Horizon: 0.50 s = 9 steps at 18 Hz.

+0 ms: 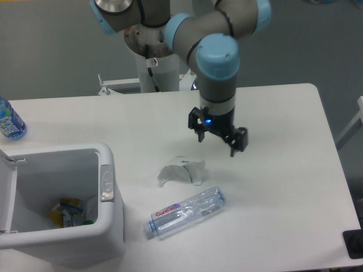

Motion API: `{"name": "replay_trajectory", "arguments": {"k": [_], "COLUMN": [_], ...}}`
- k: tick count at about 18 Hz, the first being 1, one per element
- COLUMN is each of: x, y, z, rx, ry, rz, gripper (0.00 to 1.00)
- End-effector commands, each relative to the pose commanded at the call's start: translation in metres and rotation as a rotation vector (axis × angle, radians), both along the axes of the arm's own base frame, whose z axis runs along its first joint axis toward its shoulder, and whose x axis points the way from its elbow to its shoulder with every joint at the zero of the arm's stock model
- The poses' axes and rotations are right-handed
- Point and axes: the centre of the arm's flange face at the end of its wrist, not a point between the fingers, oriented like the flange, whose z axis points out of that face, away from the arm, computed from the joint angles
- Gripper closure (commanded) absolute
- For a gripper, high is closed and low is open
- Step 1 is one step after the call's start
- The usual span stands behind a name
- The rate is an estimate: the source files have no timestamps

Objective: Place the trash in the trash can
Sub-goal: 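Move the open gripper down toward the crumpled clear plastic wrapper, then close the gripper on the crumpled plastic wrapper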

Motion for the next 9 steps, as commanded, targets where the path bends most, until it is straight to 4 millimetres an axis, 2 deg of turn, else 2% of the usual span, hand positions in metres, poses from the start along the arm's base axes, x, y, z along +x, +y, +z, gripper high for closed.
{"name": "replay_trajectory", "arguments": {"k": [8,9], "x": [0.033,0.035], "y": [0.042,0.045], "z": [-0.061,-0.063], "rx": [-0.042,-0.044], "ry": [-0.046,-0.043], "rz": [-0.063,-0.059], "gripper": [0.0,0.0]}}
